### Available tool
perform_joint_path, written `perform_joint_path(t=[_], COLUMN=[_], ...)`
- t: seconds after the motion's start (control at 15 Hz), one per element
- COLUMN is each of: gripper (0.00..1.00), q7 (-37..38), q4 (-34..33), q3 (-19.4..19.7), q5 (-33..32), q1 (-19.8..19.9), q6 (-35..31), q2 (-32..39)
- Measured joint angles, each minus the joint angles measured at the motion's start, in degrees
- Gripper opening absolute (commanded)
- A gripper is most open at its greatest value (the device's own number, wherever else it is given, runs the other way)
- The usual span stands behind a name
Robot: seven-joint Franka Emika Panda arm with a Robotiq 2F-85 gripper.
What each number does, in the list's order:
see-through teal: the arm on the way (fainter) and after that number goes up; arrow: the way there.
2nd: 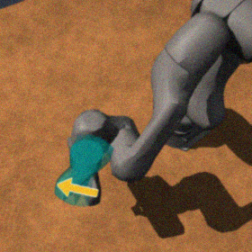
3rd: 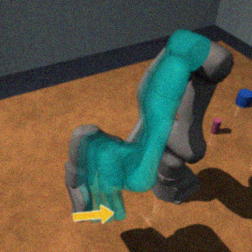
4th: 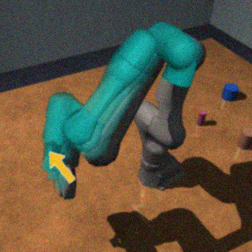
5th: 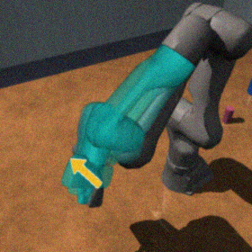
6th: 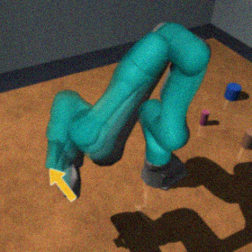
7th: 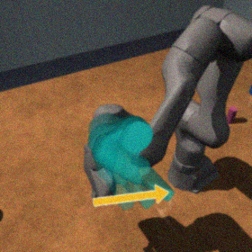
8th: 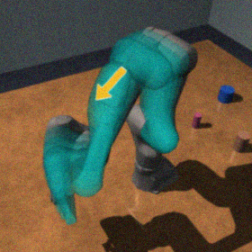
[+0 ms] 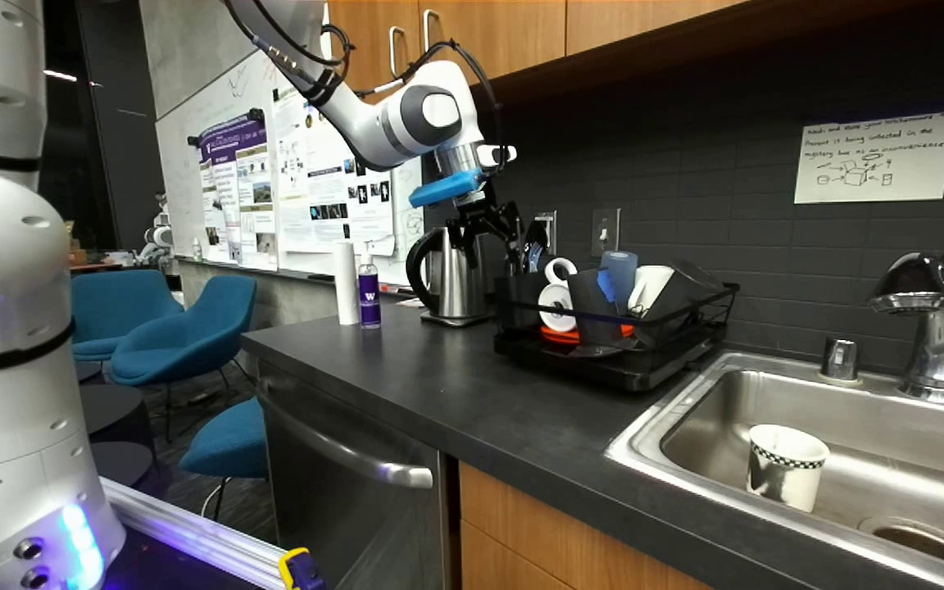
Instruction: Remove the pocketknife from the dish rack
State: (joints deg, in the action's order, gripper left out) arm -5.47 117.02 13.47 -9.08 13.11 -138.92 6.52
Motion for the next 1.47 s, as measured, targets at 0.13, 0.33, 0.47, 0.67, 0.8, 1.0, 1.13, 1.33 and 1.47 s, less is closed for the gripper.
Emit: perform_joint_path(t=[0.13,0.33,0.47,0.67,0.8,1.0,1.13,1.33,1.47], gripper=[1.0,1.0,1.0,1.0,1.0,0.75,0.7,0.44,0.25], q7=[0.0,0.0,0.0,0.0,0.0,0.0,0.0,0.1,0.0], q4=[-0.6,-1.4,-2.0,-3.1,-3.9,-4.9,-5.5,-5.9,-6.2], q3=[0.0,0.0,0.0,0.0,0.0,0.0,0.0,0.0,0.2], q5=[0.0,0.0,0.0,0.0,0.0,0.0,0.1,0.1,0.1], q1=[0.0,0.0,0.0,0.0,0.0,0.0,0.0,0.1,0.3], q6=[0.0,-0.1,-0.1,-0.1,-0.1,-0.1,-0.1,-0.1,-0.1], q2=[0.6,1.5,2.1,3.2,3.9,4.9,5.4,5.8,5.8])
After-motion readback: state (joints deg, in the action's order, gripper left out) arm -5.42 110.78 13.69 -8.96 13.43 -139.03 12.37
